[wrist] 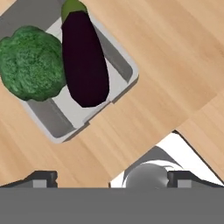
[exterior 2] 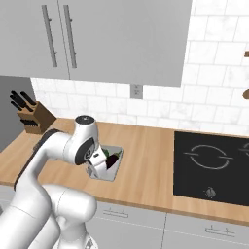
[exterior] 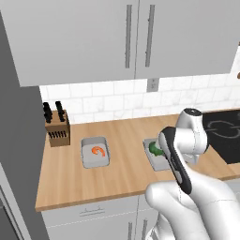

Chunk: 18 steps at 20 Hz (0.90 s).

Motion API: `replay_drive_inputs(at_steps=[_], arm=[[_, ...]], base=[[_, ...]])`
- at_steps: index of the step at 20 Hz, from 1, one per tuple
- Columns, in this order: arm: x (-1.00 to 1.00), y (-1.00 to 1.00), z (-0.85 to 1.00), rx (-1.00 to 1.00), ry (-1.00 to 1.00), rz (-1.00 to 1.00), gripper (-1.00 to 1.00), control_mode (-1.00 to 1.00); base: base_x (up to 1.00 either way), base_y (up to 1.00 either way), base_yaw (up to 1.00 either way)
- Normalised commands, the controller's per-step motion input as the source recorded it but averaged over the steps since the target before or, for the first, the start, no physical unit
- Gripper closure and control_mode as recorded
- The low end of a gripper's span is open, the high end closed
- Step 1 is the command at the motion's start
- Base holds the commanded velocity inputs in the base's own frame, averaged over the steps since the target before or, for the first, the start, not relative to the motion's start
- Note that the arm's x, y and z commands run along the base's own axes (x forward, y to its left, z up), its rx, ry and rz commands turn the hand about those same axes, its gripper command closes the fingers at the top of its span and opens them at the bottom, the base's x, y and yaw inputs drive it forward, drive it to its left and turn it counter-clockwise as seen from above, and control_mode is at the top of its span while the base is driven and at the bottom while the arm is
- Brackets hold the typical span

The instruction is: Take the meat container that has the shrimp and place it on the second highest rack of the freezer. Then take the vegetable container that has the broccoli and eggplant and place it on the highest rack of the freezer.

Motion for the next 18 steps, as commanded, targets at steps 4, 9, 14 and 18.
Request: replay_drive_inputs(at_steps=[4,9,14,18], arm=[[0.18,-0.11,-0.17,0.0,0.0,-0.02,-1.0,-1.0],[0.21,-0.09,-0.17,0.0,0.0,0.0,-1.0,-1.0],[0.17,-0.01,-0.19,0.0,0.0,0.0,-1.0,-1.0],[0.19,0.0,-0.21,0.0,0.0,0.0,-1.0,-1.0]], base=[[0.0,0.0,0.0],[0.0,0.0,0.0],[0.0,0.0,0.0],[0.0,0.0,0.0]])
